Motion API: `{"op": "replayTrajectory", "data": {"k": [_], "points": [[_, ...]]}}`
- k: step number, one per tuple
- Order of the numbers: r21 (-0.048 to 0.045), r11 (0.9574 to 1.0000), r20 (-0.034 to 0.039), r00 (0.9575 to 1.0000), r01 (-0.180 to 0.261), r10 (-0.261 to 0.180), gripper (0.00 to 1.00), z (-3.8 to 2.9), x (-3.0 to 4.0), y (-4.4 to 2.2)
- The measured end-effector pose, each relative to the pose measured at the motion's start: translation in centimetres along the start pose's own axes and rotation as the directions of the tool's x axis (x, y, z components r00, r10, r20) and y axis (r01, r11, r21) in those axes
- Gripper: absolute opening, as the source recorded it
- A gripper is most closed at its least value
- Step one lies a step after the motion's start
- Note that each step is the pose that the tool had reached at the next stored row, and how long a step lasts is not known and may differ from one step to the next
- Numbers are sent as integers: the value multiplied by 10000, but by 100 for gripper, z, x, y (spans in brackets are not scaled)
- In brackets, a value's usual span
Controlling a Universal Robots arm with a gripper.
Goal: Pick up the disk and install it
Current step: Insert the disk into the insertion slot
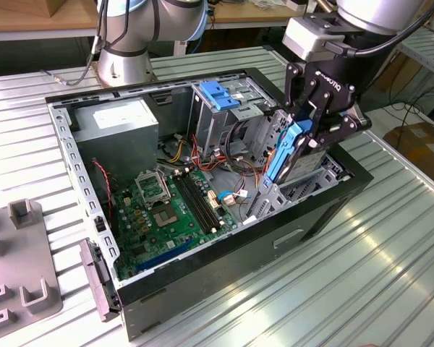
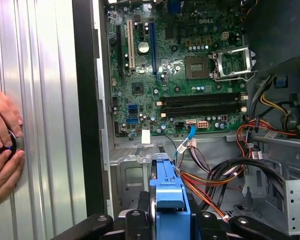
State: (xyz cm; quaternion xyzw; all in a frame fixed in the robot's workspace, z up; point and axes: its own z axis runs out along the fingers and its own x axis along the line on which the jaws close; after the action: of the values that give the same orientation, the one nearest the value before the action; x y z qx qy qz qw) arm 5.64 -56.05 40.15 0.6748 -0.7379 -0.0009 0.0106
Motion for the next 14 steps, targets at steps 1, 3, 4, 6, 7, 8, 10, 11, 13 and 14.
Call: {"op": "replayTrajectory", "data": {"k": [1, 3, 4, 6, 7, 8, 10, 11, 13, 14], "points": [[-1, 10000, -4, 10000, 0, 0, 37, 11, 1, 0], [-3, 10000, -7, 10000, 0, 0, 37, 42, 2, -1], [-2, 10000, 0, 10000, 0, 0, 37, 58, 3, -1], [-2, 10000, -1, 10000, 0, 0, 37, 92, 4, -2], [-3, 10000, -2, 10000, 1, -1, 37, 98, 4, -2], [-3, 10000, -1, 10000, 0, 0, 37, 101, 4, -2], [-3, 10000, -3, 10000, 0, 0, 37, 101, 5, -2], [-3, 10000, -2, 10000, 0, 0, 37, 102, 4, -2], [-2, 10000, 0, 10000, -2, 2, 37, 103, 4, -2], [-3, 10000, 5, 10000, -1, 1, 38, 107, 5, -2]]}}
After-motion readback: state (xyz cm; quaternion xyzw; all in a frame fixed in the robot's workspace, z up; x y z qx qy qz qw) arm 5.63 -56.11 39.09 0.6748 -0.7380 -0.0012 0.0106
